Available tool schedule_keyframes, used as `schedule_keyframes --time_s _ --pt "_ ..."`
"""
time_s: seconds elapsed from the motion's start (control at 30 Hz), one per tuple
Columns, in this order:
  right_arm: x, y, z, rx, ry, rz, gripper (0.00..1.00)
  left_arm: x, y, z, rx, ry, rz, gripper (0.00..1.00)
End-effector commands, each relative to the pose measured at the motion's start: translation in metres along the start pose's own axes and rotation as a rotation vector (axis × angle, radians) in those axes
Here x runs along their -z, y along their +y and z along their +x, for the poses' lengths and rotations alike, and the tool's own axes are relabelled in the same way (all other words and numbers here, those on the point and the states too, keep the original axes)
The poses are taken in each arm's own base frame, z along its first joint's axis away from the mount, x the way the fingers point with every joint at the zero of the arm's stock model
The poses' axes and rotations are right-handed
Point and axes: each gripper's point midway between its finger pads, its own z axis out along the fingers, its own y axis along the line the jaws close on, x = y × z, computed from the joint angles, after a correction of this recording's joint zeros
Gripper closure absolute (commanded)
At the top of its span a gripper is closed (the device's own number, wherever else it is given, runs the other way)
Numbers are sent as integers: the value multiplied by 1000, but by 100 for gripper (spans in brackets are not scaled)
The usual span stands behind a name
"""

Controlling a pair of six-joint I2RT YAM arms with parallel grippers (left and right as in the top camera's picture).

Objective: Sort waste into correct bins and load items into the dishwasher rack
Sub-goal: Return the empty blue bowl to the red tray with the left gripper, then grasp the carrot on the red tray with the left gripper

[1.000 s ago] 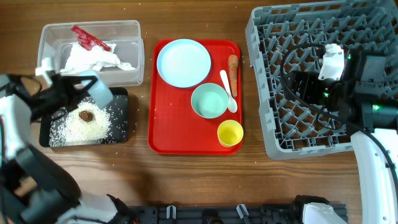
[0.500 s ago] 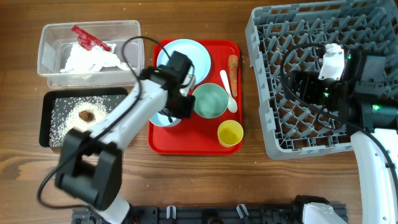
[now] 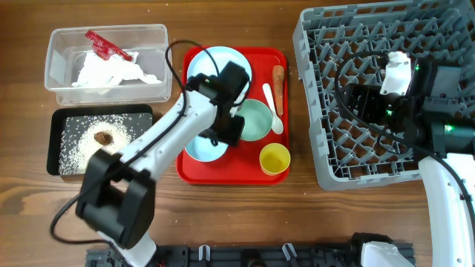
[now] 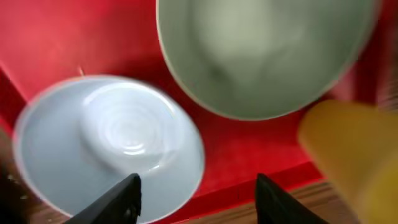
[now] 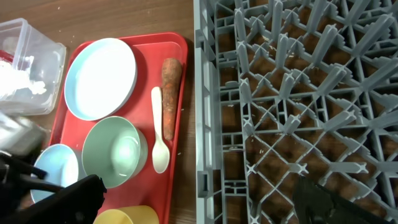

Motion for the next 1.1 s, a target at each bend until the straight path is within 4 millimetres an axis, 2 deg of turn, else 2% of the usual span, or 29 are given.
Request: schedule_keyframes --time_s 0.0,0.13,0.2,0.27,0.33,0.43,0.6,0.73,0.83,0.97,1.0,1.07 --pt "3 0 -8 0 -19 6 0 49 -6 -19 -16 -164 22 32" --pt "3 0 -11 3 -31 5 0 60 -15 -50 -25 -295 53 19" --pt "3 0 -12 4 -33 5 0 78 -20 -66 -29 -355 67 16" --pt "3 0 -13 2 -37 5 0 109 -27 -91 -30 -440 86 12" --pt "3 0 -13 3 -36 5 0 128 -30 -115 -33 -498 94 10" --pt "3 0 -13 2 -37 5 0 129 -29 -143 -69 -510 79 10" --pt "3 0 -14 5 -41 5 0 98 -31 -162 -149 -482 52 11" --pt "3 0 -13 4 -40 5 0 36 -43 -194 -275 -479 32 11" --pt "3 0 -13 4 -37 5 0 -13 -59 -206 -331 -463 32 14" --pt "3 0 -13 6 -36 7 0 -48 -63 -214 -338 -452 34 17" --pt "3 -1 -12 6 -35 9 0 -58 -63 -213 -339 -439 33 20" --pt "3 -1 -12 4 -32 10 0 -69 -62 -211 -338 -420 31 23"
